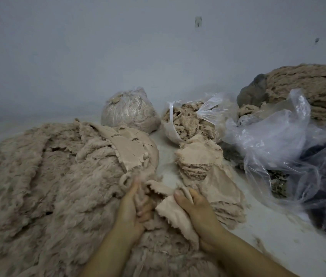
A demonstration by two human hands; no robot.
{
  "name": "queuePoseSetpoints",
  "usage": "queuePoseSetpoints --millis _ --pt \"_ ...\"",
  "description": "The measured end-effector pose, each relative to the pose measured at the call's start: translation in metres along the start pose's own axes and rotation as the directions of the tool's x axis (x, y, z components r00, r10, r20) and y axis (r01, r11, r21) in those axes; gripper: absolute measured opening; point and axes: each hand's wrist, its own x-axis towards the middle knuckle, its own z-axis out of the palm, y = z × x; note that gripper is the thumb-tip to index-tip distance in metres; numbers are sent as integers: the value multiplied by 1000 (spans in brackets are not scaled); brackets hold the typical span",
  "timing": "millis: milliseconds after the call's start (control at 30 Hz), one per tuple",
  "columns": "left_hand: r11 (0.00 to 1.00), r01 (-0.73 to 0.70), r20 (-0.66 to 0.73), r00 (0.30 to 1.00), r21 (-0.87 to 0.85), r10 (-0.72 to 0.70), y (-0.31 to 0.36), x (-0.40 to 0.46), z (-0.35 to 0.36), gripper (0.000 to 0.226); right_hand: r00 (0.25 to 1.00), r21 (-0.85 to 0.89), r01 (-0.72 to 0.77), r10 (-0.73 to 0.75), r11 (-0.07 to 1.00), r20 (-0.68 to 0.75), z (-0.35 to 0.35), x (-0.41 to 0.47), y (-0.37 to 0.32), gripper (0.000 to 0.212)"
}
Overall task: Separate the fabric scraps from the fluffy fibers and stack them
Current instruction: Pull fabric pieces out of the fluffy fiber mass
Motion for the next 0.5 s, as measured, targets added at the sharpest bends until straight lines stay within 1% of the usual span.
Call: queuePoseSetpoints --millis 67,100,133,167,200,233,267,300,367,433,500 --pt "970 80 91 990 231 -103 -14 -4 8 48 996 -91 12 -4 996 92 -3 1 -1 21" --pt "948 102 90 987 300 -135 -19 -6 12 45 986 -152 8 17 988 164 -2 1 -1 23" --pt "937 108 62 989 331 -136 -21 -8 15 38 970 -212 6 45 977 238 -1 1 0 24" --pt "941 94 28 994 326 -109 -22 -9 16 32 956 -267 6 73 964 286 0 0 2 23" --pt "953 64 2 998 296 -68 -22 -8 16 28 956 -318 3 91 948 280 1 -1 3 19" --pt "969 33 -15 999 244 -30 -21 -7 14 22 970 -347 -15 98 938 221 0 -1 4 15" --pt "982 10 -17 1000 188 -7 -20 -6 13 18 986 -343 -49 99 938 131 -2 1 5 15" --pt "990 -2 -11 1000 140 4 -20 -5 11 17 993 -286 -90 107 954 43 -5 2 5 17" --pt "996 -6 25 1000 89 4 -20 -5 10 17 989 -48 -134 130 990 -69 -11 7 4 16" --pt "998 30 58 998 59 -34 -22 -5 9 22 983 214 -102 131 971 -127 -15 10 0 20" --pt "997 53 89 994 51 -57 -25 -6 10 28 976 352 -35 107 935 -187 -16 13 -3 16"
